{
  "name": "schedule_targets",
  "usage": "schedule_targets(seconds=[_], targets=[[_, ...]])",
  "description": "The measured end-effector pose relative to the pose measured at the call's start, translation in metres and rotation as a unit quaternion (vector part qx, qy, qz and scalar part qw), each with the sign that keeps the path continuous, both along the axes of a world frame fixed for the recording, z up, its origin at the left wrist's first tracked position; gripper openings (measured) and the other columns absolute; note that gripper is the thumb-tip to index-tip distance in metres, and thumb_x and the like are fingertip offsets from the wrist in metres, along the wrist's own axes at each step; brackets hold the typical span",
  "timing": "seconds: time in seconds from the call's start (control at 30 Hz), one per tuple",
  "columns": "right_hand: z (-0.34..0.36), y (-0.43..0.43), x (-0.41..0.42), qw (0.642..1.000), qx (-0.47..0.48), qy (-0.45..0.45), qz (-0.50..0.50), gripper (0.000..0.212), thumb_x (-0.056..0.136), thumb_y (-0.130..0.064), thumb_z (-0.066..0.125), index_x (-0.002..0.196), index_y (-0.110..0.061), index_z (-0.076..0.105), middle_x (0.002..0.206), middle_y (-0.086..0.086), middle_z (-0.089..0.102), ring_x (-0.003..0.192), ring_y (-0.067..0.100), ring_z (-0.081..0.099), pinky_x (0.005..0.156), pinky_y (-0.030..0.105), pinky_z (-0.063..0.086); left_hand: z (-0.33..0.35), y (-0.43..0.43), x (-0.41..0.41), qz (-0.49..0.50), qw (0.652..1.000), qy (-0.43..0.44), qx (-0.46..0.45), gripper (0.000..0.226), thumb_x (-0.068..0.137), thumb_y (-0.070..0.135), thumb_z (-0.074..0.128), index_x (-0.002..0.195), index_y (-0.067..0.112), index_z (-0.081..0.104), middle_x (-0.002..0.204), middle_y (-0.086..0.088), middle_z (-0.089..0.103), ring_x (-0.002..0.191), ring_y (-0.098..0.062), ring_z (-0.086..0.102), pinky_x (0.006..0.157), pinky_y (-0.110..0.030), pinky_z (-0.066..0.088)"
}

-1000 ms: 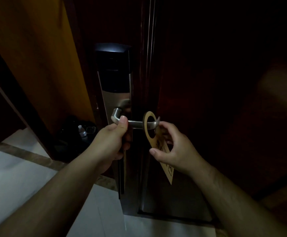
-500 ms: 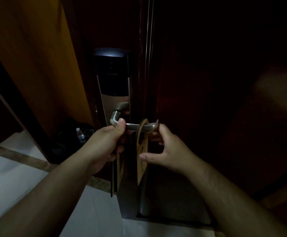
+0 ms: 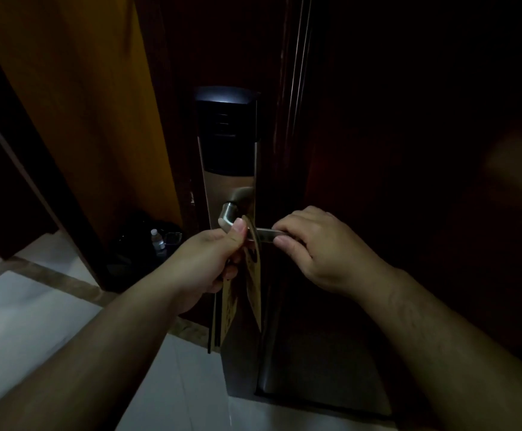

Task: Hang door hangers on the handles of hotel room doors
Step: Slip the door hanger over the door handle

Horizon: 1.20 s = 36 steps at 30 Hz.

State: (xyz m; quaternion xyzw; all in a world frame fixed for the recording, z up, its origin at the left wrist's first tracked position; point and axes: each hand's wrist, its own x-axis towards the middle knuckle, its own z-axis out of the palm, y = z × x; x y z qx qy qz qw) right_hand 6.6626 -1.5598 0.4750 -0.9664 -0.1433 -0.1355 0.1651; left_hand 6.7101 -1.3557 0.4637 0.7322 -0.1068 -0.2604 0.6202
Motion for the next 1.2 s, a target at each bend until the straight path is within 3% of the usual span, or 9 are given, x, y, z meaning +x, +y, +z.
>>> schedule_targets(seconds=[0.13, 0.27, 0.4, 0.5, 0.67, 0.77, 0.87, 0.97, 1.2], targets=[[-0.002, -0.002, 0.004, 1.0, 0.005, 0.013, 0.007, 0.021, 0.098, -0.039, 0.046, 0.112, -0.033, 0.06, 0.097, -0.014, 0.059, 0.09, 0.004, 0.051, 0.083, 0.031, 0.041, -0.006, 0.0, -0.001, 0.002, 0.999, -0.014, -0.032, 0.055, 0.088, 0.063, 0.045, 0.11, 0.019, 0.07, 0.075, 0.0, 0.044, 0.059, -0.01, 0.038, 0.052, -0.025, 0.024], [-0.007, -0.003, 0.003, 0.999, 0.039, 0.007, 0.008, 0.019, 0.097, -0.036, 0.05, 0.111, -0.033, 0.062, 0.091, -0.015, 0.053, 0.081, 0.002, 0.051, 0.071, 0.025, 0.037, -0.022, 0.005, -0.014, -0.038, 0.997, -0.051, -0.038, 0.055, 0.08, 0.078, 0.044, 0.101, 0.037, 0.071, 0.073, 0.003, 0.045, 0.06, -0.011, 0.039, 0.053, -0.025, 0.027], [-0.008, -0.004, 0.005, 0.999, 0.051, 0.013, 0.011, 0.02, 0.097, -0.039, 0.048, 0.112, -0.035, 0.061, 0.091, -0.016, 0.053, 0.081, 0.002, 0.052, 0.069, 0.024, 0.038, -0.031, 0.006, -0.025, -0.071, 0.992, -0.103, -0.011, 0.035, 0.077, 0.066, 0.061, 0.098, 0.039, 0.069, 0.075, 0.019, 0.065, 0.067, 0.003, 0.06, 0.062, -0.017, 0.042], [-0.007, -0.004, 0.004, 0.998, 0.058, 0.022, 0.012, 0.021, 0.097, -0.039, 0.047, 0.112, -0.037, 0.061, 0.091, -0.017, 0.052, 0.081, 0.001, 0.052, 0.068, 0.021, 0.038, -0.032, 0.005, -0.028, -0.001, 0.995, -0.101, -0.021, 0.021, 0.086, 0.053, 0.059, 0.091, 0.036, 0.069, 0.09, 0.018, 0.071, 0.082, 0.003, 0.066, 0.075, -0.031, 0.047], [-0.004, -0.001, 0.002, 0.998, 0.053, 0.031, 0.004, 0.021, 0.098, -0.036, 0.047, 0.113, -0.034, 0.061, 0.091, -0.015, 0.051, 0.08, 0.003, 0.05, 0.065, 0.022, 0.041, -0.031, 0.015, -0.025, 0.108, 0.989, -0.094, -0.023, 0.035, 0.081, 0.062, 0.048, 0.089, 0.036, 0.071, 0.087, 0.015, 0.074, 0.087, -0.006, 0.066, 0.077, -0.035, 0.049], [-0.004, -0.001, 0.001, 0.998, 0.059, 0.027, 0.006, 0.02, 0.098, -0.036, 0.047, 0.112, -0.034, 0.062, 0.09, -0.015, 0.05, 0.079, 0.004, 0.05, 0.065, 0.023, 0.044, -0.026, 0.02, -0.022, 0.133, 0.985, -0.107, -0.02, 0.049, 0.08, 0.059, 0.044, 0.097, 0.02, 0.068, 0.062, 0.018, 0.066, 0.06, 0.004, 0.061, 0.066, -0.03, 0.043], [-0.005, 0.0, 0.0, 0.997, 0.068, 0.024, 0.003, 0.02, 0.098, -0.034, 0.048, 0.111, -0.034, 0.062, 0.09, -0.015, 0.051, 0.08, 0.004, 0.051, 0.067, 0.025, 0.047, -0.023, 0.023, -0.017, 0.164, 0.98, -0.107, -0.033, 0.049, 0.084, 0.056, 0.044, 0.098, 0.015, 0.066, 0.053, 0.017, 0.061, 0.052, 0.005, 0.058, 0.066, -0.035, 0.044], [-0.006, 0.001, 0.0, 0.996, 0.087, 0.025, -0.003, 0.019, 0.098, -0.034, 0.049, 0.111, -0.035, 0.063, 0.089, -0.017, 0.051, 0.08, 0.002, 0.051, 0.066, 0.022, 0.046, -0.025, 0.022, -0.012, 0.198, 0.973, -0.113, -0.048, 0.03, 0.094, 0.043, 0.053, 0.098, 0.018, 0.068, 0.064, 0.016, 0.067, 0.058, 0.004, 0.061, 0.065, -0.031, 0.045], [-0.005, 0.003, -0.002, 0.994, 0.1, 0.035, -0.013, 0.018, 0.098, -0.033, 0.049, 0.109, -0.032, 0.064, 0.089, -0.015, 0.051, 0.078, 0.004, 0.052, 0.065, 0.023, 0.046, -0.03, 0.011, -0.004, 0.281, 0.95, -0.121, -0.06, 0.017, 0.093, 0.037, 0.06, 0.099, 0.023, 0.067, 0.084, 0.005, 0.075, 0.075, -0.004, 0.071, 0.06, -0.023, 0.05]])
